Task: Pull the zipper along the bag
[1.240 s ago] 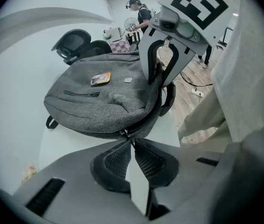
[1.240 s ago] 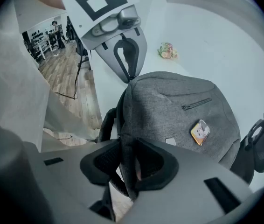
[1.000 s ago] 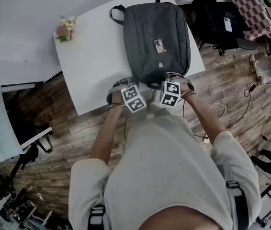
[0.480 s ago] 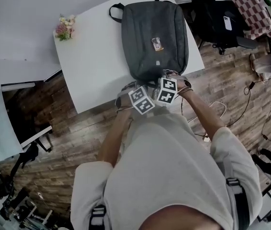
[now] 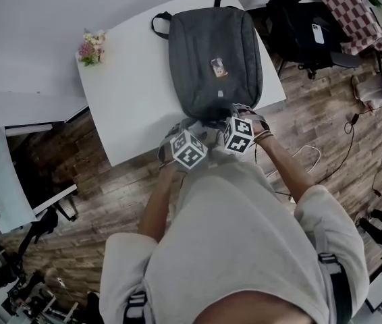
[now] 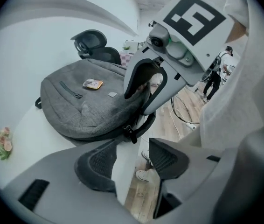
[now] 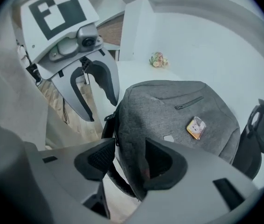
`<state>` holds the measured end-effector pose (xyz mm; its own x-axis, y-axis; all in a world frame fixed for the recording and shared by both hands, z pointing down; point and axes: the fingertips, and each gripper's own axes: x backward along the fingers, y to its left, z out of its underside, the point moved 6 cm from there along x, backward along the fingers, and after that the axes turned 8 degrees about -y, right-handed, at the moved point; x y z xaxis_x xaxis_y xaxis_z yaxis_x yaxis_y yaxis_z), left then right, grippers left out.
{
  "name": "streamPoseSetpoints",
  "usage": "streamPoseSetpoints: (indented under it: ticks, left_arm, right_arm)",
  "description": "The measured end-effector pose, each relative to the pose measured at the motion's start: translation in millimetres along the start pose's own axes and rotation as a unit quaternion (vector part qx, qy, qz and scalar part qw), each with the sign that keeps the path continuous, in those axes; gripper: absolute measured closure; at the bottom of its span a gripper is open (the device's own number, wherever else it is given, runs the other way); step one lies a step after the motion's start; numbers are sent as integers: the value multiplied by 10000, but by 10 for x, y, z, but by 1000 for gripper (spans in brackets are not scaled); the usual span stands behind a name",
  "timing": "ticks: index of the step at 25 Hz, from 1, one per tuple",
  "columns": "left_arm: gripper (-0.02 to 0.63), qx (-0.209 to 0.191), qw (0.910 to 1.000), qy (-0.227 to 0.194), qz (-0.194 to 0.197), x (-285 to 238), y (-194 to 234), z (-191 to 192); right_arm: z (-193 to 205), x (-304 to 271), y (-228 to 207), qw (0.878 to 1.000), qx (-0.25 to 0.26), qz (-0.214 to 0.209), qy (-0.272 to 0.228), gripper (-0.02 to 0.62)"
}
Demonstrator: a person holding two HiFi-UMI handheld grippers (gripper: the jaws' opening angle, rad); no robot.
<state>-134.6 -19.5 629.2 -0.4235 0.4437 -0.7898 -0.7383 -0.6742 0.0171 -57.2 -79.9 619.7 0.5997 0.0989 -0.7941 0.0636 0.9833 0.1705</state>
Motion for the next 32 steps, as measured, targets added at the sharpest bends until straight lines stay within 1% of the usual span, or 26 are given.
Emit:
streamPoseSetpoints:
  ticks: [2,4,6,8,10,11,12,15,16,18,20,23,25,28,32]
  left_arm:
    - [376,230,9993,-279,-99,110,13,0]
    - [381,497,9959,-675,-340,221,73,-44]
    - [401,793,9893,-1071,-599,297,169,-130]
    - [418,1041,9805,-1438,-839,357,276,-235]
    - [443,1258,9695,-1814,-1065,456,397,-352]
    - [447,1345,9633,-1996,-1189,517,463,-415]
    - [473,1410,9569,-2168,-1320,579,532,-477]
    - [523,1504,9382,-2612,-1703,780,733,-635]
    - [528,1508,9319,-2747,-1826,858,801,-693]
    - [543,1502,9198,-2999,-2036,1010,932,-811]
    - [560,1486,9096,-3204,-2187,1139,1038,-924]
    - [574,1428,8979,-3433,-2357,1280,1150,-1087]
    - [580,1400,8915,-3551,-2440,1352,1222,-1152]
    - [580,1335,8852,-3672,-2524,1446,1306,-1230]
    - [580,1274,8787,-3805,-2588,1553,1381,-1317]
  right_arm:
    - [-20,90,-11,9991,-289,186,-245,366]
    - [-36,200,-50,9953,-695,411,-526,372]
    - [-37,328,-133,9855,-1300,662,-871,386]
    - [-31,462,-231,9686,-1949,927,-1236,413]
    - [-45,580,-328,9491,-2458,1194,-1568,430]
    - [-57,644,-383,9391,-2654,1343,-1718,440]
    - [-70,716,-445,9288,-2826,1508,-1863,446]
    - [-129,961,-654,8958,-3230,2023,-2288,473]
    - [-161,1044,-723,8859,-3312,2173,-2414,478]
    - [-214,1200,-861,8705,-3366,2450,-2624,496]
    - [-242,1356,-1001,8594,-3322,2705,-2791,520]
    - [-262,1576,-1171,8472,-3220,3028,-2947,555]
    - [-296,1670,-1237,8413,-3129,3189,-3043,581]
    - [-390,1777,-1298,8343,-2980,3347,-3212,581]
    - [-490,1899,-1386,8236,-2914,3544,-3334,581]
